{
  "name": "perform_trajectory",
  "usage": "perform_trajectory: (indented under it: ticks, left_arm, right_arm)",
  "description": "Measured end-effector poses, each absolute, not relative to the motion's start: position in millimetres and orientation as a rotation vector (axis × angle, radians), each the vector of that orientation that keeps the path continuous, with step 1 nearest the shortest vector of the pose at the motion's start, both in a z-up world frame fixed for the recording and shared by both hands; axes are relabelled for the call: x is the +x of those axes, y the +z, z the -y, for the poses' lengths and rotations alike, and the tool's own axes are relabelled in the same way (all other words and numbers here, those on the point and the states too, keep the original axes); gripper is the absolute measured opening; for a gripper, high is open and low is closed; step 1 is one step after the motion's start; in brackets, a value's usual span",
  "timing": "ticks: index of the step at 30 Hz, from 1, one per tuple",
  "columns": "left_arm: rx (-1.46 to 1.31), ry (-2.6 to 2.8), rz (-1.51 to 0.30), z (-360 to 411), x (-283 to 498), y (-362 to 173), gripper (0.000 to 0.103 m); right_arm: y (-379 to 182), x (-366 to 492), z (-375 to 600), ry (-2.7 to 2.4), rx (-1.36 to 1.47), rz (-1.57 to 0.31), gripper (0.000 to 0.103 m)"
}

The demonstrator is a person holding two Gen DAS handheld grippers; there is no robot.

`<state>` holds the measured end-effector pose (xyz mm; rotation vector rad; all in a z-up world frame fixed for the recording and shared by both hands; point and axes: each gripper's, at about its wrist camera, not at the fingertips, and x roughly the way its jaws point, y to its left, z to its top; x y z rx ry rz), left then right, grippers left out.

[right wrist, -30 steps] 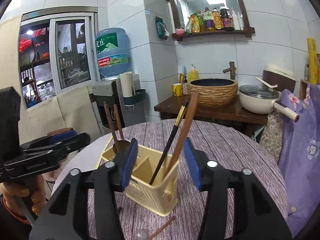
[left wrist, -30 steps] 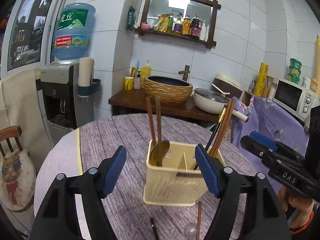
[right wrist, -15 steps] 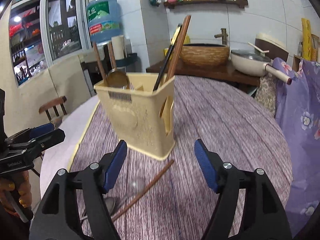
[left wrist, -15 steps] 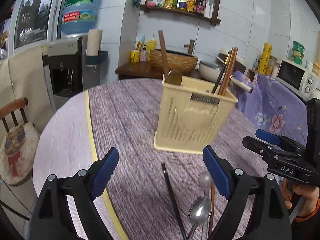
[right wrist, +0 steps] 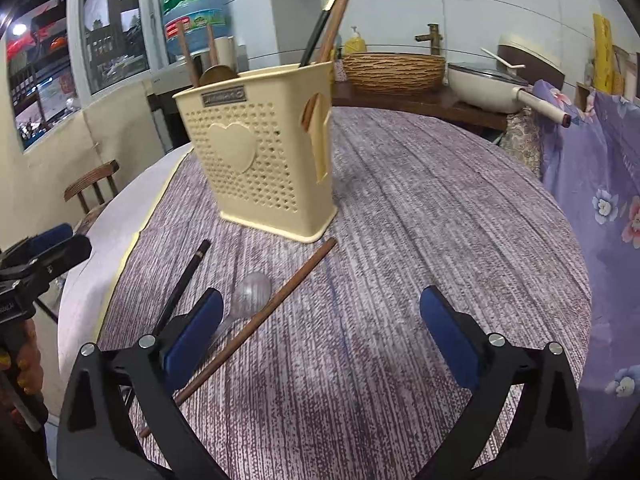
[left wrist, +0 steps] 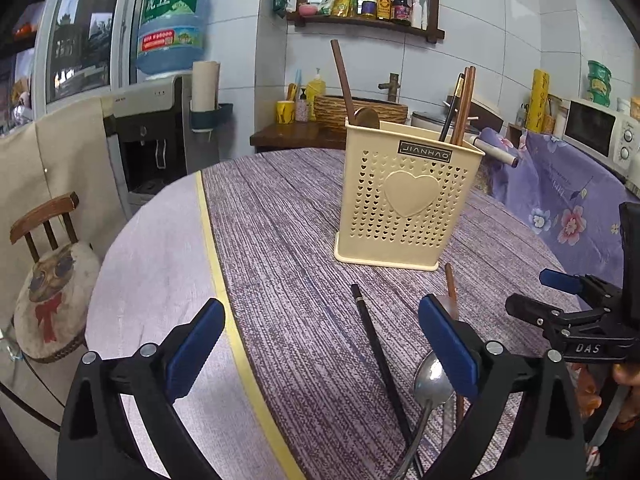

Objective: Organize utensils
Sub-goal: 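Move both tools back down to the remaining utensils, then grasp a steel spoon with the left tool while the right tool reaches a wooden chopstick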

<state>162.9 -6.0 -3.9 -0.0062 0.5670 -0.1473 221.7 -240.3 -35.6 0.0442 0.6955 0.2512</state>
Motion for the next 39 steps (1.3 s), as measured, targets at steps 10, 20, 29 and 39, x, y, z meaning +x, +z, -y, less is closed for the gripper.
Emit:
perform_trajectory:
  ticks: [10, 20, 29, 39]
  left_arm:
    - [0.111, -0.234, -0.626, 30.8, 151.9, -17.6, 0.092]
    - [0.203, -0.42, -0.703, 72.6, 163.7, -36.8, 0.075]
    - [0.291, -0.554, -0.779, 84.9, 184.3, -53.0, 0.063]
    - [0.255, -0.62, -0.836, 88.4, 188.4, -63.1, 0.049]
  right_arm:
    - [-43.5, 212.5, 242.8, 0.181, 0.019, -0.704, 0.097]
    - [-45.0, 210.9, 265.7, 0.171, 0.133, -0.727, 0.097]
    - [-47.9, 210.7, 271.0, 0.177, 0.169, -0.743, 0.097]
    - [-50.3, 213.7, 266.4, 0.188, 0.176, -0.759, 0.097]
